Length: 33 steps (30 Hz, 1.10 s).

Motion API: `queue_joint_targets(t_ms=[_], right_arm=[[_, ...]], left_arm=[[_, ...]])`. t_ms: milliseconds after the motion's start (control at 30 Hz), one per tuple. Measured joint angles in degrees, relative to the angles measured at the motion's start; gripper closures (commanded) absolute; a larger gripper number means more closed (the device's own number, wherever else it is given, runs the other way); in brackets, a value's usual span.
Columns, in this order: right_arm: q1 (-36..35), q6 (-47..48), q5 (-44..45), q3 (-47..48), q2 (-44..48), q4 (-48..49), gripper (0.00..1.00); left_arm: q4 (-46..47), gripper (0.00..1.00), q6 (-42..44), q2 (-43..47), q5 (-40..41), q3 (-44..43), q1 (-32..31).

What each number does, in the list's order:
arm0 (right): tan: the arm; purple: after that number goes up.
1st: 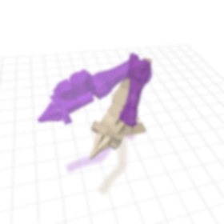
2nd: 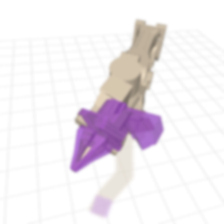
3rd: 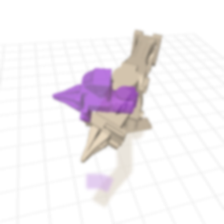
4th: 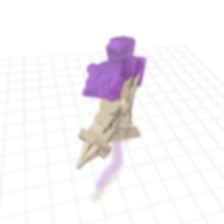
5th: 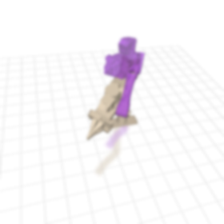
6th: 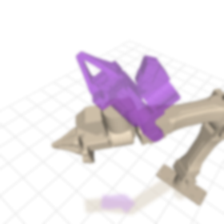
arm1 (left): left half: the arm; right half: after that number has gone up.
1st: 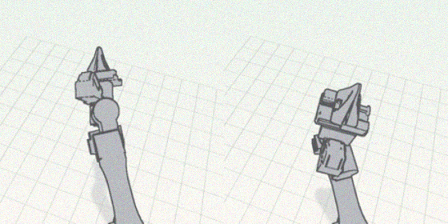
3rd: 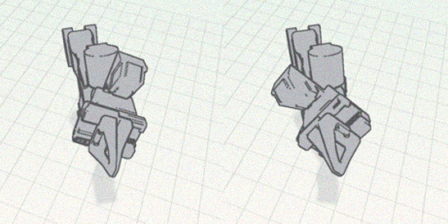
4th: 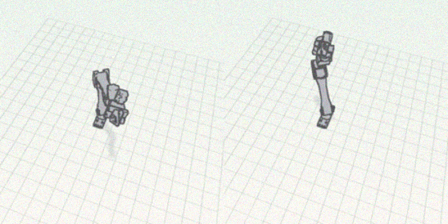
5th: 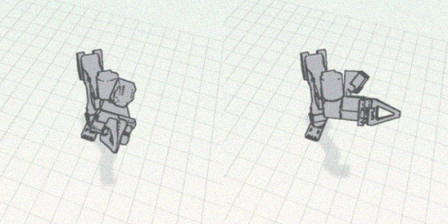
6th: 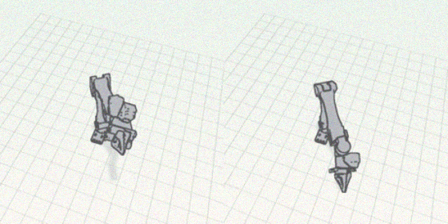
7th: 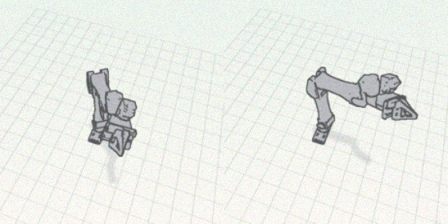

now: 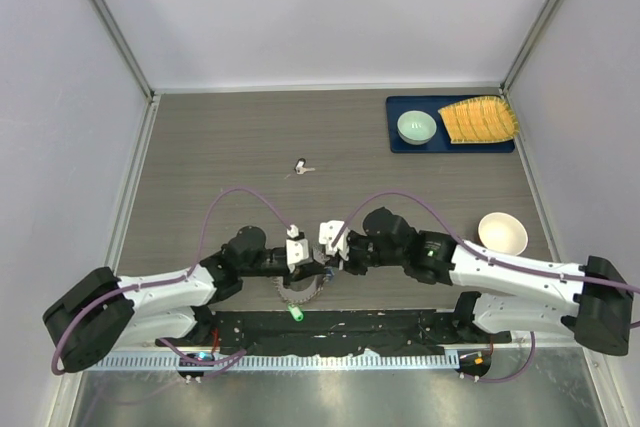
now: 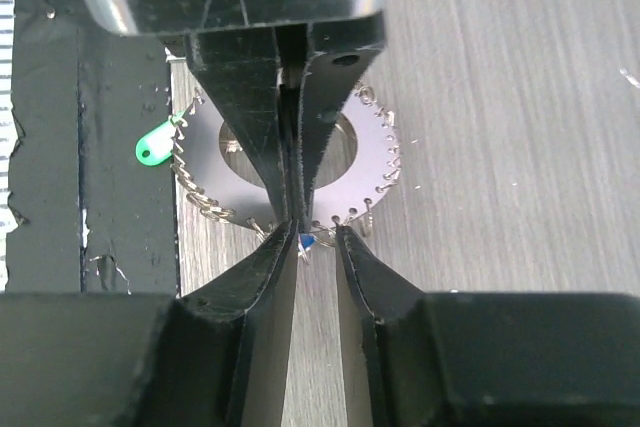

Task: Put the keys on the keyring

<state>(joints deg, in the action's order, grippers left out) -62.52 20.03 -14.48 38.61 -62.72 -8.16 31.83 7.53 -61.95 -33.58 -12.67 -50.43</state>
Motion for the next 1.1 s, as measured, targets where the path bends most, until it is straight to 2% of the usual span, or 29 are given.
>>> queue_joint_targets(t_ms=[167,333,533,867,1100], right_arm=[[1.4,-1.5,1.0,-2.7,5.7,2.6,0.71],[5.0,-2.4,-1.9,-8.0,8.2,5.7,0.72],[9.3,-2.3,-8.1,-12.3,6.7,9.6,0.75],[9.5,-1.5,-14.8,-12.3,4.3,13.1,0.75],[9.7,-0.7,-16.9,-12.2,4.3,13.1,0.8]], left_arm=[[2.8,1.0,-0.9,2.0,2.0,2.7,-0.1],[5.7,1.0,-1.1,4.9,2.5,4.5,-0.1],[8.3,1.0,-1.2,5.8,1.1,5.0,-0.1],[9.6,1.0,-1.3,5.7,-0.5,5.0,-0.1],[9.6,1.0,-1.3,5.6,-0.9,5.0,-0.1]])
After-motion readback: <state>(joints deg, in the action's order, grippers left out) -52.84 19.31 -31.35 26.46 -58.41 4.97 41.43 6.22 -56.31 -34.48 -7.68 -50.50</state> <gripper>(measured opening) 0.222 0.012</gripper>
